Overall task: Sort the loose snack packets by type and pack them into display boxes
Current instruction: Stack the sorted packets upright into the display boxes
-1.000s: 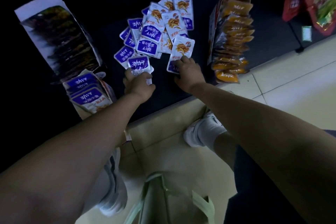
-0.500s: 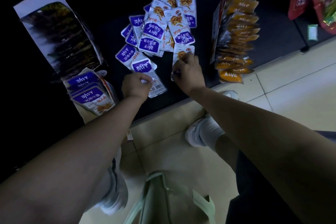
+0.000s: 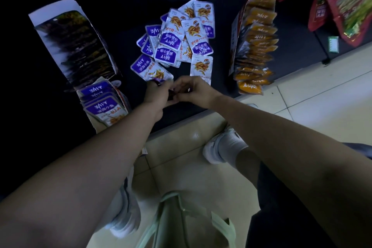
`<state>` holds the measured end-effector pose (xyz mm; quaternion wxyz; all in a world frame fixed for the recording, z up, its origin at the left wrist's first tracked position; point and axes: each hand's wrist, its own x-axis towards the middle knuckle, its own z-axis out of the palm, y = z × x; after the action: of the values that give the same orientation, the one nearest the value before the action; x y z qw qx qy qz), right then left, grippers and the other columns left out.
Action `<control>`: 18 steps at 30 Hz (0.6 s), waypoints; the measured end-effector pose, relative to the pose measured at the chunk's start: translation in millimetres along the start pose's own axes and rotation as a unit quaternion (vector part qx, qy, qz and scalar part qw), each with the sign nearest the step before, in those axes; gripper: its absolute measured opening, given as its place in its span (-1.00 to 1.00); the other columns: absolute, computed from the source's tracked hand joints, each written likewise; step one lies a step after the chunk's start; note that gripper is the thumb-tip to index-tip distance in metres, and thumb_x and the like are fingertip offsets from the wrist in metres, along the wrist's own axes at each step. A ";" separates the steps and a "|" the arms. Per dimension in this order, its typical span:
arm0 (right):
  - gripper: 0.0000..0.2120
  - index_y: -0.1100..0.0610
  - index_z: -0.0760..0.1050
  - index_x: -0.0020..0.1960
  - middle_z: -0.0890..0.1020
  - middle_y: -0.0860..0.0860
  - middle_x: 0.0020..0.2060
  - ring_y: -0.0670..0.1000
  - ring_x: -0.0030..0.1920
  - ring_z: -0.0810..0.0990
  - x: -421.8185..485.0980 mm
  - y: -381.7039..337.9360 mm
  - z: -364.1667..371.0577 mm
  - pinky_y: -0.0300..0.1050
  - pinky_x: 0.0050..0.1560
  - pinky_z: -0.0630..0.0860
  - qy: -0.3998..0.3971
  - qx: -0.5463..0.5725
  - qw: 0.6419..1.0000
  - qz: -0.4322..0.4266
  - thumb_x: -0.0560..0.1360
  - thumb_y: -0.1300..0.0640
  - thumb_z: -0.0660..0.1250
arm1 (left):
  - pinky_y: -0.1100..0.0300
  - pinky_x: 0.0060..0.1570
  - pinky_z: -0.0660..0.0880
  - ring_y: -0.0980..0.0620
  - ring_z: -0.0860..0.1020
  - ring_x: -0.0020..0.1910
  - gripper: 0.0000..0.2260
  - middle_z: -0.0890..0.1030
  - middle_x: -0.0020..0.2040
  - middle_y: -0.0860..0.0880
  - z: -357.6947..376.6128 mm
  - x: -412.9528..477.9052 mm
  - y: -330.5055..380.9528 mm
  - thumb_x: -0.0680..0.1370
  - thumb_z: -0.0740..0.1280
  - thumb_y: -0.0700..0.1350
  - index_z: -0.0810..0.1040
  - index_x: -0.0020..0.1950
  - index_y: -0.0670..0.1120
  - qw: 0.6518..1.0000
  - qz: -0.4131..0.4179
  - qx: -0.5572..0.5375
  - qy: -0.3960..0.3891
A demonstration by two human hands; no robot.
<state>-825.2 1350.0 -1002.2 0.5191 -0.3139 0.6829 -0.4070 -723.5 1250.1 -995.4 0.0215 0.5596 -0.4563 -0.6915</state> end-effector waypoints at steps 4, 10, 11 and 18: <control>-0.75 0.13 0.60 0.17 0.56 -0.03 0.11 -0.05 0.19 0.50 2.3 5.1 -2.6 -0.12 0.29 0.39 0.062 -0.054 0.996 0.039 0.52 0.10 0.37 | 0.01 0.06 0.55 -0.08 0.58 0.07 -0.71 0.58 0.17 -0.14 -6.3 5.7 -7.2 0.61 0.22 -0.17 0.42 0.34 -0.11 0.995 0.035 0.073 0.059; -0.22 -0.08 0.14 0.51 0.00 0.12 0.54 0.27 0.50 -0.02 11.1 28.7 -6.7 0.22 0.39 0.16 0.134 -0.426 0.883 0.142 0.41 -0.10 0.45 | -0.07 0.20 0.49 -0.11 0.54 0.17 -0.71 0.57 0.19 -0.14 -18.2 4.9 -10.7 0.60 0.22 -0.25 0.43 0.32 -0.13 0.995 0.053 0.072 0.053; -0.22 -0.04 0.19 0.48 0.08 0.13 0.51 0.27 0.46 0.08 11.0 32.3 -6.1 0.21 0.35 0.22 0.139 -0.459 0.869 0.122 0.37 -0.12 0.48 | -0.06 0.19 0.49 -0.11 0.55 0.16 -0.71 0.57 0.18 -0.14 -19.5 5.2 -10.9 0.59 0.21 -0.26 0.44 0.31 -0.13 0.995 0.052 0.070 0.052; -0.25 0.16 0.29 0.33 0.22 0.18 0.31 0.25 0.25 0.26 12.7 32.5 -5.1 0.10 0.17 0.40 0.193 -0.383 0.899 0.092 0.26 0.07 0.57 | -0.04 0.10 0.51 -0.19 0.58 0.09 -0.83 0.59 0.04 -0.15 -26.0 6.2 -12.7 0.57 0.20 -0.28 0.49 0.11 -0.11 0.997 0.024 0.066 0.022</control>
<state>-833.7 1355.7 -1036.0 0.2521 -0.3396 0.8985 -0.1175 -699.1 1238.4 -1007.3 0.0108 0.5641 -0.5138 -0.6463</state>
